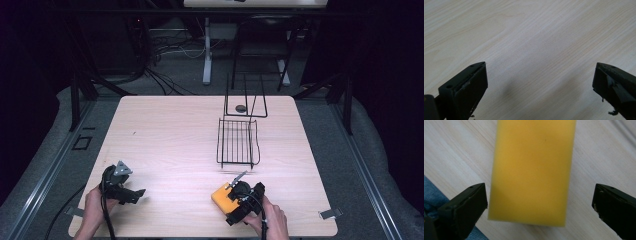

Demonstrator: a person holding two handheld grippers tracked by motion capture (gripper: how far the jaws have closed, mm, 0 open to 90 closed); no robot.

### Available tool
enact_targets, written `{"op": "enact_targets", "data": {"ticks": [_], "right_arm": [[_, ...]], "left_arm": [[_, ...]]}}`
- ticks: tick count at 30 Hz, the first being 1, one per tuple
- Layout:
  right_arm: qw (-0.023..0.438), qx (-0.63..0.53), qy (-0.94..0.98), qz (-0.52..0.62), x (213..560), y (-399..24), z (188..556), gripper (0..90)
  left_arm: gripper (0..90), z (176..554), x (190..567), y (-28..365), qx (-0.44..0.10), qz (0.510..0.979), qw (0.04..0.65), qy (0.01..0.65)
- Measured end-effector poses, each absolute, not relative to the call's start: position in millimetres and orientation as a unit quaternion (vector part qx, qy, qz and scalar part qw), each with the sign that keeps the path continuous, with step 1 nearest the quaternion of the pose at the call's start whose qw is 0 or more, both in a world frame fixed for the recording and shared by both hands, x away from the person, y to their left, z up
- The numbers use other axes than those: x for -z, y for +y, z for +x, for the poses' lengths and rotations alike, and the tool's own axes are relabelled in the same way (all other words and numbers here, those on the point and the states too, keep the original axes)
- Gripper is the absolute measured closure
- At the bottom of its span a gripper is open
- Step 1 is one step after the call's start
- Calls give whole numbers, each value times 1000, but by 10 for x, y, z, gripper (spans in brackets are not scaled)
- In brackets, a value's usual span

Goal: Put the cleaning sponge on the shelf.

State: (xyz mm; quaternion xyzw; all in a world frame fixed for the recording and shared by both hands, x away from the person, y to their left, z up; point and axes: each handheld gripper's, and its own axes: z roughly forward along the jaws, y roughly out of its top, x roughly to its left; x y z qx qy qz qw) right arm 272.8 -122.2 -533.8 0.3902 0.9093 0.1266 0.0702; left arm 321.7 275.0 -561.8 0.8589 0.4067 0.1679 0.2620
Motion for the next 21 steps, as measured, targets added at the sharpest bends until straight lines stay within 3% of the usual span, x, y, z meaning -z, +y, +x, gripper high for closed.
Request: {"op": "enact_targets", "data": {"ticks": [7, 12, 21], "right_arm": [[70, -118, 908, 397, 5418, -1223, 2710, 9], [79, -119, 903, 405, 5427, -1244, 2702, 199], [80, -127, 905, 398, 5411, -1268, 2687, 244]], "left_arm": [[0, 3202, 5598, 2745, -170, 860, 261, 405], [0, 3211, 5612, 2741, -169, 860, 259, 406], [0, 3211, 5608, 2741, -170, 859, 261, 407]]}}
